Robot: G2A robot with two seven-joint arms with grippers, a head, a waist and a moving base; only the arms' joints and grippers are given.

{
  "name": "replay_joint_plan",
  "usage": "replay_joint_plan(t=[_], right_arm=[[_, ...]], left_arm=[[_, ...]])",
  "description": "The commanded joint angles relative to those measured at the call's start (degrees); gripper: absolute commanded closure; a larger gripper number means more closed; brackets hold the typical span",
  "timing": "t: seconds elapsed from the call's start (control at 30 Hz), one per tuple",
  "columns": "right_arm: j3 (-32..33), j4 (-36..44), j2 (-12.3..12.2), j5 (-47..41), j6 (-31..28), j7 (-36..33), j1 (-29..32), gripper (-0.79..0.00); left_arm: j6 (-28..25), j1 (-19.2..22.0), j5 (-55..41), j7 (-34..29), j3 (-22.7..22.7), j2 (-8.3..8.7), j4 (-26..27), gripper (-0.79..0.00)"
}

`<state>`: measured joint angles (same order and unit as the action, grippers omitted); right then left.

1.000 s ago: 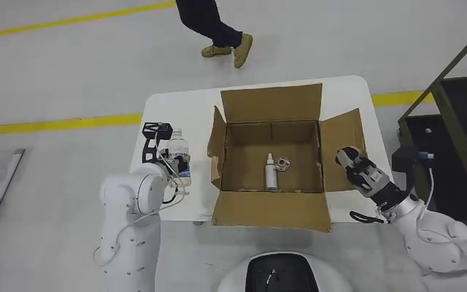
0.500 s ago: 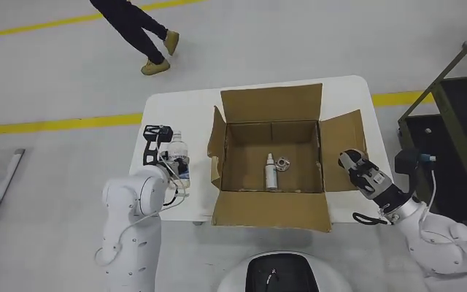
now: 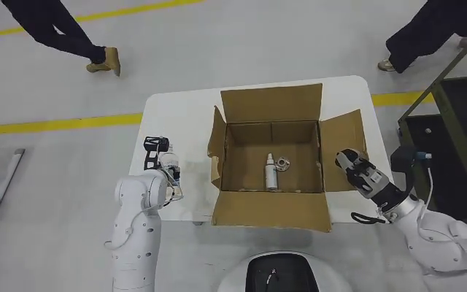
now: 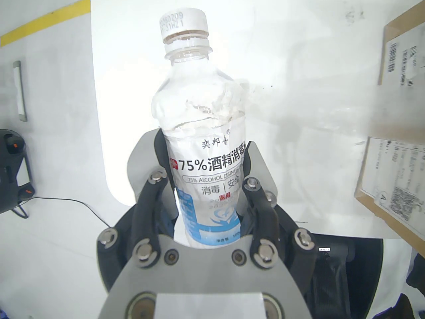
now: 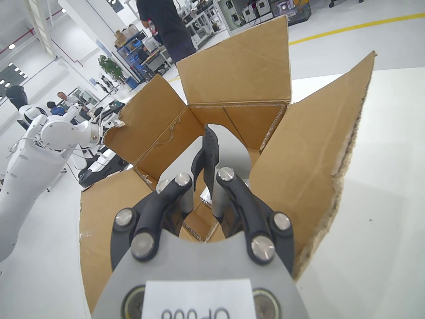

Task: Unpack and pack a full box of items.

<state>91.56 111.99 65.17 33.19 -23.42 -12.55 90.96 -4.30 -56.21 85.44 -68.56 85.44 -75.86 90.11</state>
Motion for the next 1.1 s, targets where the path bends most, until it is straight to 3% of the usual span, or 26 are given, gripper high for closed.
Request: replay_joint_plan(t=[0.0,0.77,0.8,0.87,0.9,0.93,1.07], right_arm=[[-0.1,0.0,0.0,0.0,0.1,0.0,-0.1,0.0],[-0.4,0.1,0.1,0.5,1.6,0.2,-0.6,0.0],[-0.4,0.1,0.1,0.4,1.6,0.2,-0.6,0.0],[-0.3,0.0,0.1,0.5,1.5,0.1,-0.5,0.0],[-0.2,0.0,0.1,0.4,1.6,0.1,-0.5,0.0],[-0.1,0.0,0.1,0.4,1.6,0.1,-0.5,0.0],[0.0,0.0,0.0,0.4,1.6,0.0,-0.4,0.0]], left_arm=[[-0.5,0.0,0.2,0.7,-0.5,0.03,-1.3,0.0],[-1.9,2.9,0.8,1.3,-5.6,-0.09,-10.6,-0.015],[-1.9,3.0,1.0,1.4,-5.8,-0.1,-10.8,-0.071],[-1.7,3.3,1.1,1.4,-6.1,-0.13,-11.5,-0.332],[-1.5,3.5,0.9,1.2,-6.2,-0.15,-11.7,-0.68],[-1.7,3.7,0.6,1.1,-6.4,-0.17,-11.9,-0.785],[-1.7,4.1,0.8,0.9,-6.7,-0.14,-12.2,-0.785]])
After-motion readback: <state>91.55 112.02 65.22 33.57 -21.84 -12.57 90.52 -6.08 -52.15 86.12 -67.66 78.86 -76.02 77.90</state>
